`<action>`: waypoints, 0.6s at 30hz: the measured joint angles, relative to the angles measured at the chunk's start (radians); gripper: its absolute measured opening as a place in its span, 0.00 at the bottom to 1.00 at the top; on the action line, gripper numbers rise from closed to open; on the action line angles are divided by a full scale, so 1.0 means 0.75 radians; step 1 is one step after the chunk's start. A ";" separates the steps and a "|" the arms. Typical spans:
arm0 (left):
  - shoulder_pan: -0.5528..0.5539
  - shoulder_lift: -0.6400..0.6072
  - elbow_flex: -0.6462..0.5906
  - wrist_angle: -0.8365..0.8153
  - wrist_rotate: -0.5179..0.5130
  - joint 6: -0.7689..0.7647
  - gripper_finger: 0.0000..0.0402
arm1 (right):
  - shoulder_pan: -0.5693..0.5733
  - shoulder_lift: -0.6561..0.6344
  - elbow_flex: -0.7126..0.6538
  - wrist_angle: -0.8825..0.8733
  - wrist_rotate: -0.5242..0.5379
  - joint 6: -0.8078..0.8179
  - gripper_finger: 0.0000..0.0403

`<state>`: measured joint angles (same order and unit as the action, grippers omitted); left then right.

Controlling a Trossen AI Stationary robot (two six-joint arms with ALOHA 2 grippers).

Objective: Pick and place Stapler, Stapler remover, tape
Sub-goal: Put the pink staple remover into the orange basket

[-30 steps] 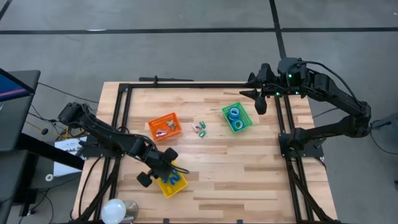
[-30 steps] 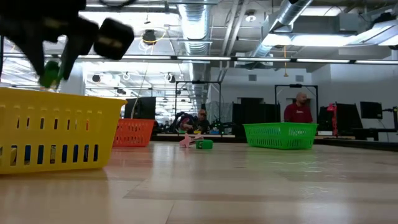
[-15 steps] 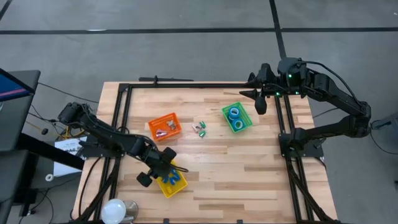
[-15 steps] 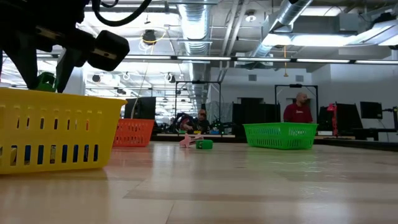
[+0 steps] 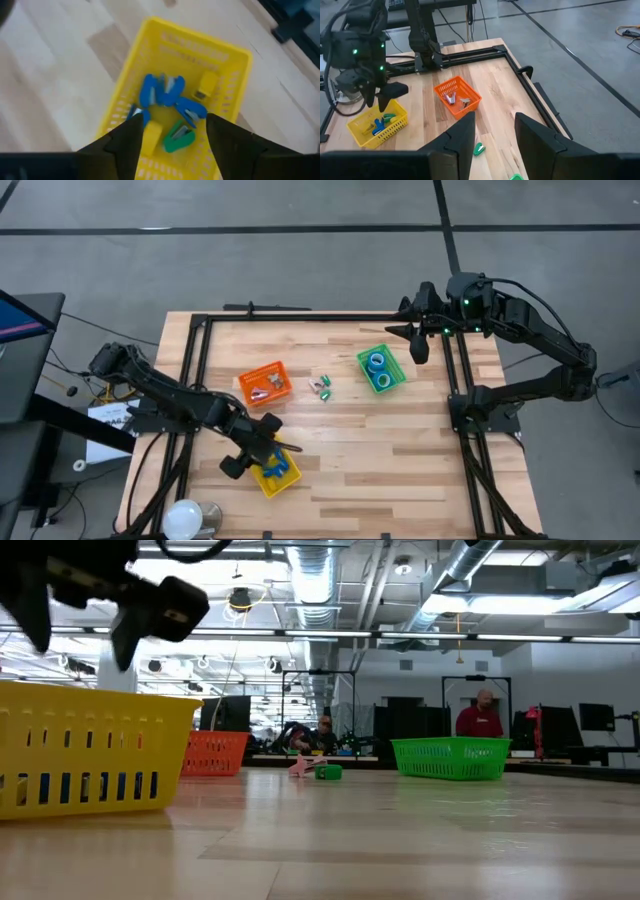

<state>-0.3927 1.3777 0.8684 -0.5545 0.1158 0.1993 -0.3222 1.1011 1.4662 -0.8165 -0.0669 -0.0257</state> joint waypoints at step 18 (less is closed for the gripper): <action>0.504 -0.259 0.002 0.094 -0.034 -0.038 0.52 | 0.000 0.000 0.000 0.000 0.000 0.000 0.33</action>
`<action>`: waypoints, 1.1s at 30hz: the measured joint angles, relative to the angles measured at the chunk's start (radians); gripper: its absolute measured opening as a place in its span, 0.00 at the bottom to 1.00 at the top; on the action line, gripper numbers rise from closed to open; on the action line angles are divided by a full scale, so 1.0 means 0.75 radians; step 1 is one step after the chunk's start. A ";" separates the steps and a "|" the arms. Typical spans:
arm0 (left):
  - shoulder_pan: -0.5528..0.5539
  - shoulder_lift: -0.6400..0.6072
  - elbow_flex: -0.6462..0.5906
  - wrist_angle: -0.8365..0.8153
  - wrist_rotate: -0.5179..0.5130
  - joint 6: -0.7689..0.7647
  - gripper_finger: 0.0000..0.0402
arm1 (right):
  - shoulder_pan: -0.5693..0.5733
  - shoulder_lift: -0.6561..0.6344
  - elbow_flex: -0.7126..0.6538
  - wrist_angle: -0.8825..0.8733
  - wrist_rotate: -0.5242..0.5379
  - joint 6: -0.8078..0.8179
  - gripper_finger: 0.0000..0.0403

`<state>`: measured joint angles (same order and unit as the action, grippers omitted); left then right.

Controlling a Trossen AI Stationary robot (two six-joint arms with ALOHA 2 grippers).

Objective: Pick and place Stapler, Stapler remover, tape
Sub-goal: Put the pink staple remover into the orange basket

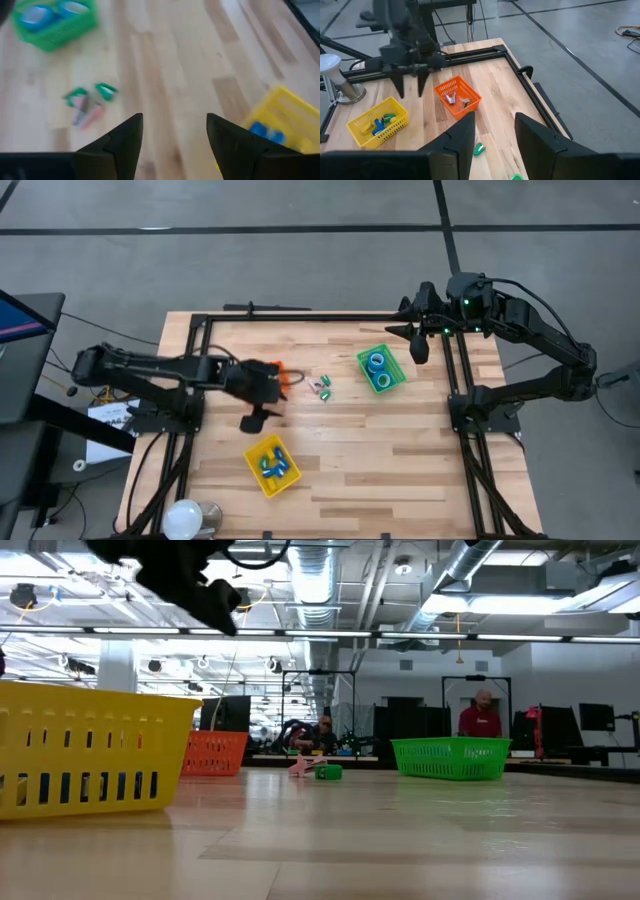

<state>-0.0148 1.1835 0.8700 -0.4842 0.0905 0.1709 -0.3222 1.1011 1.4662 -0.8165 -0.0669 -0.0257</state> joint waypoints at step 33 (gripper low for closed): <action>0.381 0.357 0.323 0.199 0.061 -0.026 0.52 | -0.001 0.125 -0.001 -0.019 0.031 0.001 0.33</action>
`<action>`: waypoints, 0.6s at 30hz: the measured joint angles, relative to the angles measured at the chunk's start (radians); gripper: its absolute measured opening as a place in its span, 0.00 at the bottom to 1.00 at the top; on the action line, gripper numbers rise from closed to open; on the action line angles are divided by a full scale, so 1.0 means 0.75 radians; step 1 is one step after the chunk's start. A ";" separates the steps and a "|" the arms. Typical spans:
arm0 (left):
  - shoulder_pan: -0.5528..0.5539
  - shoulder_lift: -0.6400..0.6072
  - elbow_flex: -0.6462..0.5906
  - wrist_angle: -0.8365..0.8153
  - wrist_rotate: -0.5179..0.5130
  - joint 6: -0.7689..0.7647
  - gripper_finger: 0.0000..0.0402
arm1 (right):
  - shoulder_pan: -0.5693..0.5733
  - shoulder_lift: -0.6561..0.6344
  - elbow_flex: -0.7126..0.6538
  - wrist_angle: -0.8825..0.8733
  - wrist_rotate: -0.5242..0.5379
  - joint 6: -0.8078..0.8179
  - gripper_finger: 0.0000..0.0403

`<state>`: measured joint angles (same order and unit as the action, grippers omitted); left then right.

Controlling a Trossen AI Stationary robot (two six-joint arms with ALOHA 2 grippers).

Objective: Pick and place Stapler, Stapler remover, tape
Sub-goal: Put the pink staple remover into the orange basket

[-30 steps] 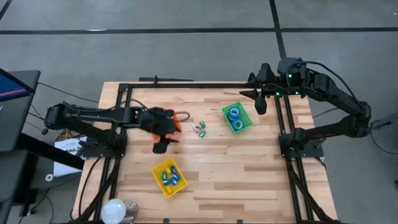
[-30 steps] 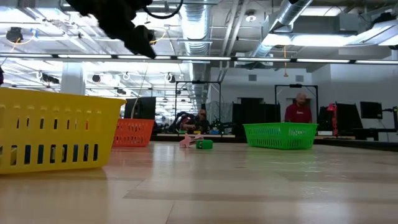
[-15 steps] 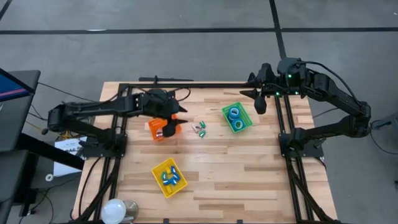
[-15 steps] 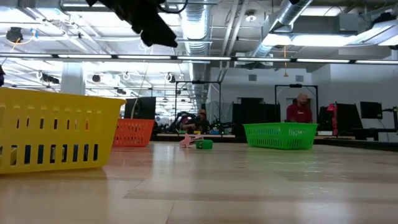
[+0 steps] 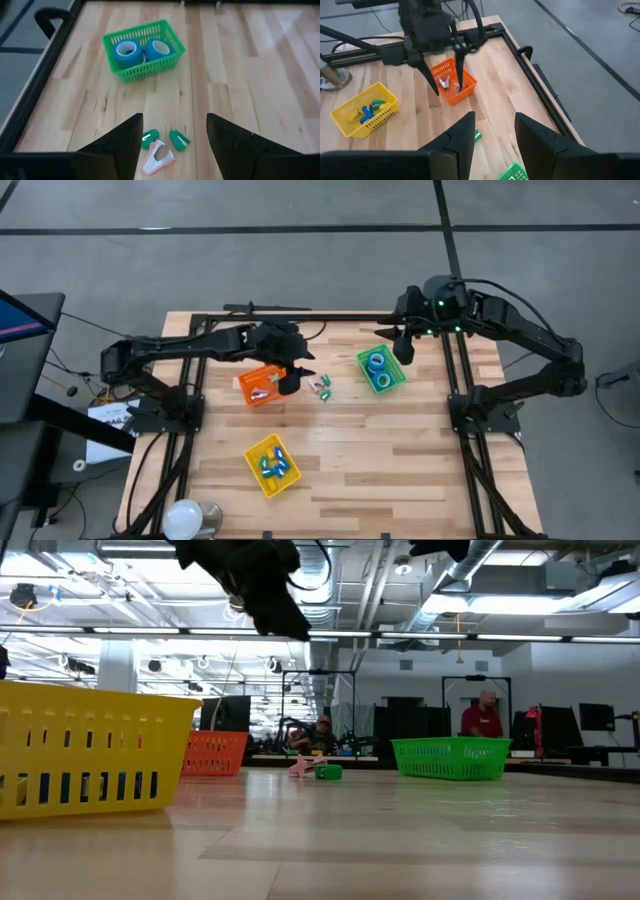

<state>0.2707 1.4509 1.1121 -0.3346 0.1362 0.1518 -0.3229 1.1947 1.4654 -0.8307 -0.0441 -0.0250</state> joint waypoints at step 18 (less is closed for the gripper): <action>-0.025 0.210 0.003 0.000 0.003 0.383 0.52 | 0.001 0.003 0.001 0.001 -0.005 -0.001 0.33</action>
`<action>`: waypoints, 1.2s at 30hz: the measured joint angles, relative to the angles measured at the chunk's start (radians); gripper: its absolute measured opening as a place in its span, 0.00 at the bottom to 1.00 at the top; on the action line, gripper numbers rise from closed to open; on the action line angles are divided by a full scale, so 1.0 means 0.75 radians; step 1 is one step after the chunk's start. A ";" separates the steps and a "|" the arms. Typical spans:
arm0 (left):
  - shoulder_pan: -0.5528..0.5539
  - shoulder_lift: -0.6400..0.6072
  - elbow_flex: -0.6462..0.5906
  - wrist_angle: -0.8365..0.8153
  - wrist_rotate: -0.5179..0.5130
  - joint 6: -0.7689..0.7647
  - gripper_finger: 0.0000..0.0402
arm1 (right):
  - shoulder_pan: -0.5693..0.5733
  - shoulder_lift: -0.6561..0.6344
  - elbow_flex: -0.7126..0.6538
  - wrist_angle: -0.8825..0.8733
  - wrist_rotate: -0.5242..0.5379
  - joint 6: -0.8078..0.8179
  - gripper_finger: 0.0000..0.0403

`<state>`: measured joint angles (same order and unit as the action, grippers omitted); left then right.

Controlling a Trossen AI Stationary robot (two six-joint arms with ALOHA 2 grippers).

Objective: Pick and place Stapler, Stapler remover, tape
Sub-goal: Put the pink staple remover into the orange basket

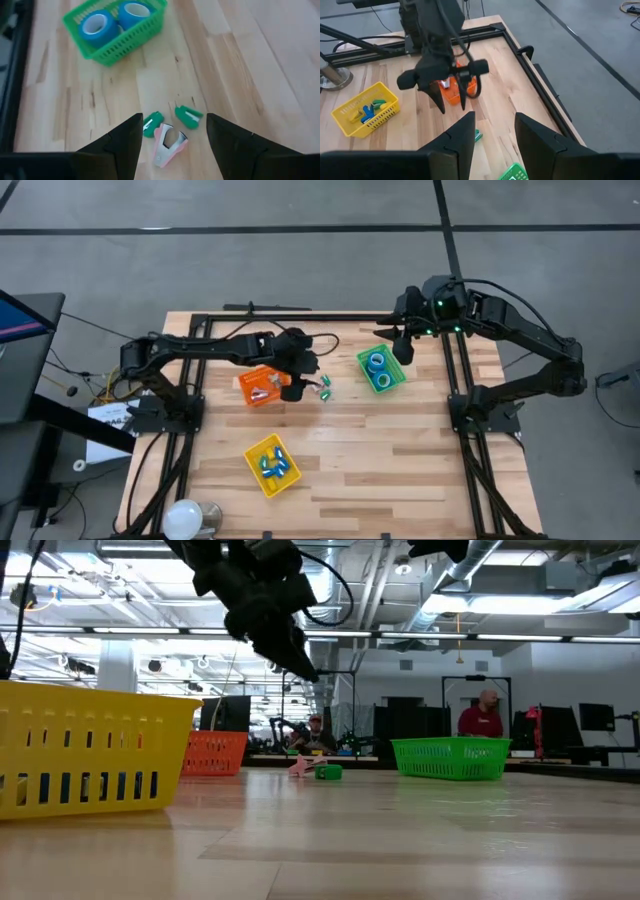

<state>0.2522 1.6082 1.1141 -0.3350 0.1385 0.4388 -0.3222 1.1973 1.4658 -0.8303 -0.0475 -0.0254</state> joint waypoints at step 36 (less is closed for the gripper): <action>-0.218 0.219 0.016 -0.083 -0.382 0.036 0.40 | -0.001 0.000 0.001 0.000 -0.001 -0.050 0.33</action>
<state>0.0888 1.7726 1.1259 -0.3969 -0.1476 0.4660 -0.3225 1.1973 1.4662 -0.8303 -0.0479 -0.0628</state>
